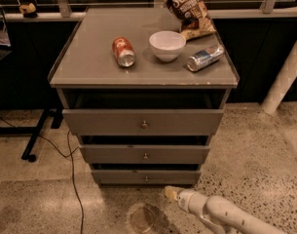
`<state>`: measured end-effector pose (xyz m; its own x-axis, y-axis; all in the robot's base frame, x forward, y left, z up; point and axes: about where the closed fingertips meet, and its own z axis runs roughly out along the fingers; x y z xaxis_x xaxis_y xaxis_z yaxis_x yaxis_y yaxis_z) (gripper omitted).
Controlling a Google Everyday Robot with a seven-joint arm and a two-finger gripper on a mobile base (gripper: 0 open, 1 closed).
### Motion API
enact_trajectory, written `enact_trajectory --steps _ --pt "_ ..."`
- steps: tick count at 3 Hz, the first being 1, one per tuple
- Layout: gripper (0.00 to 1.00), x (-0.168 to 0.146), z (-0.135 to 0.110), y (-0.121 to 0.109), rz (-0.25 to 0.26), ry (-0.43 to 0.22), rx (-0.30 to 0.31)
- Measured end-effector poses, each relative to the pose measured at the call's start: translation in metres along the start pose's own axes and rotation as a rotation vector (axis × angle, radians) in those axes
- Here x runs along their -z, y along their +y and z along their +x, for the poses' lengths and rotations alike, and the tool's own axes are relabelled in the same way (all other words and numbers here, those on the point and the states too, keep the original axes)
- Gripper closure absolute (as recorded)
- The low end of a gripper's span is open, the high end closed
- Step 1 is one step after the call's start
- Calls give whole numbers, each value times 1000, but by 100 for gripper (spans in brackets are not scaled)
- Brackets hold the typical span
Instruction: Open bottom drawer
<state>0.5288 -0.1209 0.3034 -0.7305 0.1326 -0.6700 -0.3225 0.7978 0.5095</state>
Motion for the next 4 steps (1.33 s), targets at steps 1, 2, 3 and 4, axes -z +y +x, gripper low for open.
enact_trajectory --steps 1,2,3,4 --pt "100 -15 3 -6 -50 -63 89" --pt "100 -30 -3 -13 -73 -138 162" --pt "100 -45 -9 -19 -84 -177 233" --pt "100 -45 -9 -19 -84 -177 233"
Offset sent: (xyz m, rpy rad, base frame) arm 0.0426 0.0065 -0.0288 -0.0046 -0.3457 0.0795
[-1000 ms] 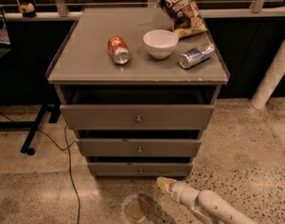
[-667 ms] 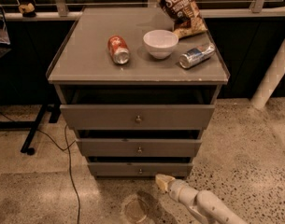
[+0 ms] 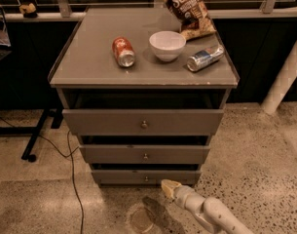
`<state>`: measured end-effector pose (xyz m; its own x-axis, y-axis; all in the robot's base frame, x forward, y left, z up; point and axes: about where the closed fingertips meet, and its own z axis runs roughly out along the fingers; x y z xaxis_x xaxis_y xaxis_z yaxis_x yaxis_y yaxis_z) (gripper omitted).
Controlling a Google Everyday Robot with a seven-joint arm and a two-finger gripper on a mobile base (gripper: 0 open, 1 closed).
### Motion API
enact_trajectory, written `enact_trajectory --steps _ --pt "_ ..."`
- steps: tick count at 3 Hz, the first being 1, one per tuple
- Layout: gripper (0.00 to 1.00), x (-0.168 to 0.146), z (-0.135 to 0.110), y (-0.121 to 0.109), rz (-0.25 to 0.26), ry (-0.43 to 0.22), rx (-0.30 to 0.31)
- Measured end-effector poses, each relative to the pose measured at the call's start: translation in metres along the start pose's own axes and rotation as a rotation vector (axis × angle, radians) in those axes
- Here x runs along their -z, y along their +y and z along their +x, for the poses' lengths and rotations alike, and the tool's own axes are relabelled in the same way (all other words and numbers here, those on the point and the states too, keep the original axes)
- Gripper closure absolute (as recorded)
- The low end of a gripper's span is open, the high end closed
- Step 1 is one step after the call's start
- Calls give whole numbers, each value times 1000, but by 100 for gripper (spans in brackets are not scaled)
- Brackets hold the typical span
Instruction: Open bottom drawer
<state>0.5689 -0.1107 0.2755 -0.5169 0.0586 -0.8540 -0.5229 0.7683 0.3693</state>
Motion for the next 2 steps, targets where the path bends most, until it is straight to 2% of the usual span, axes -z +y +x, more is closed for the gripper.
enact_trajectory --steps 1,2 --pt "100 -6 1 -3 23 -19 9" --pt "100 -16 3 -22 84 -52 36"
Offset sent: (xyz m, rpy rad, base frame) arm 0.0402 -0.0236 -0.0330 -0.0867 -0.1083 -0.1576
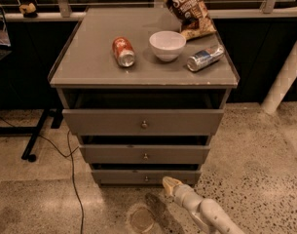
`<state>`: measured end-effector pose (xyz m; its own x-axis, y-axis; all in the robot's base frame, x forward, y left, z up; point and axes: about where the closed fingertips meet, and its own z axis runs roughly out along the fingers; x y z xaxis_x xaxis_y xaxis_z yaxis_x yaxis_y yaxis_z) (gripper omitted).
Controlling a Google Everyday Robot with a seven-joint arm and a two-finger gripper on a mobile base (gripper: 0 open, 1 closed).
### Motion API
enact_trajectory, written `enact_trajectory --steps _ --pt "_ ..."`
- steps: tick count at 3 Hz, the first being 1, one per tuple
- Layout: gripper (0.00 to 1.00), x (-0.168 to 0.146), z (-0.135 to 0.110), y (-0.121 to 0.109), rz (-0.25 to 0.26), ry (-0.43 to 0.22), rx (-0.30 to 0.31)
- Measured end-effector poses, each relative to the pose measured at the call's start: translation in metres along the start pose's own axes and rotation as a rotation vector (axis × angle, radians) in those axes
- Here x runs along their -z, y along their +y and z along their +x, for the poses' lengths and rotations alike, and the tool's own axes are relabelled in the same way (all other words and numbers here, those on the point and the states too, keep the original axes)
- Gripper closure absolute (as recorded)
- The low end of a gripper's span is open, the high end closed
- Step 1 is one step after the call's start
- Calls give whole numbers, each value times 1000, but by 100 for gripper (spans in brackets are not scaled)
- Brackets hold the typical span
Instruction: Open bottom drawer
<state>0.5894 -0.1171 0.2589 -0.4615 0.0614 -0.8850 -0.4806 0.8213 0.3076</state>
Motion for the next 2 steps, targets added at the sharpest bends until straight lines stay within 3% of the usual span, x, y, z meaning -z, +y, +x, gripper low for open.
enact_trajectory --steps 2 --pt "100 -24 7 -48 120 -36 25"
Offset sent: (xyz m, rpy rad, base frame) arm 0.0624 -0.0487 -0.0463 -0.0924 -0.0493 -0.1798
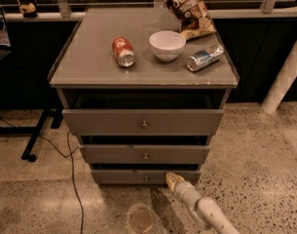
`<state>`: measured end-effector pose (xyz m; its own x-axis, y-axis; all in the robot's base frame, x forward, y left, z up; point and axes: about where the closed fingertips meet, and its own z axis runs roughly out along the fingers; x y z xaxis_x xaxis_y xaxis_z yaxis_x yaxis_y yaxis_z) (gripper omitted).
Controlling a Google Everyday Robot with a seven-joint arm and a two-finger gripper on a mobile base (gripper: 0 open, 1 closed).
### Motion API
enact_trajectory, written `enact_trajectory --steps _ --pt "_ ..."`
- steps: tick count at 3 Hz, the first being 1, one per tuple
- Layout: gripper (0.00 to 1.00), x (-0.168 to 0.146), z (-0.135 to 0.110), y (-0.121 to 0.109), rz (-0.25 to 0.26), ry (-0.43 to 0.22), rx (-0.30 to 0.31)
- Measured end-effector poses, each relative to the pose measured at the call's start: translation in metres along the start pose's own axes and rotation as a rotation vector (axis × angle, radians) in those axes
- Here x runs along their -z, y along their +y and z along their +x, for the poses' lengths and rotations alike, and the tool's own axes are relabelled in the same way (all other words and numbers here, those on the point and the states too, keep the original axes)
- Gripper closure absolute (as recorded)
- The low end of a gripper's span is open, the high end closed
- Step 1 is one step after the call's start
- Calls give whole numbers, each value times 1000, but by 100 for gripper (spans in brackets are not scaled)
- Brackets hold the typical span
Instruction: Open bottom drawer
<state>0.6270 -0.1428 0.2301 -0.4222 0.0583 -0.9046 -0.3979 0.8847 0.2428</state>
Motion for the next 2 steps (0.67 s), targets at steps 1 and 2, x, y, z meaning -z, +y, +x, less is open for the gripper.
enact_trajectory --steps 1,2 --pt "100 -12 -2 -24 47 -14 -11" --pt "100 -13 -2 -23 46 -15 -11"
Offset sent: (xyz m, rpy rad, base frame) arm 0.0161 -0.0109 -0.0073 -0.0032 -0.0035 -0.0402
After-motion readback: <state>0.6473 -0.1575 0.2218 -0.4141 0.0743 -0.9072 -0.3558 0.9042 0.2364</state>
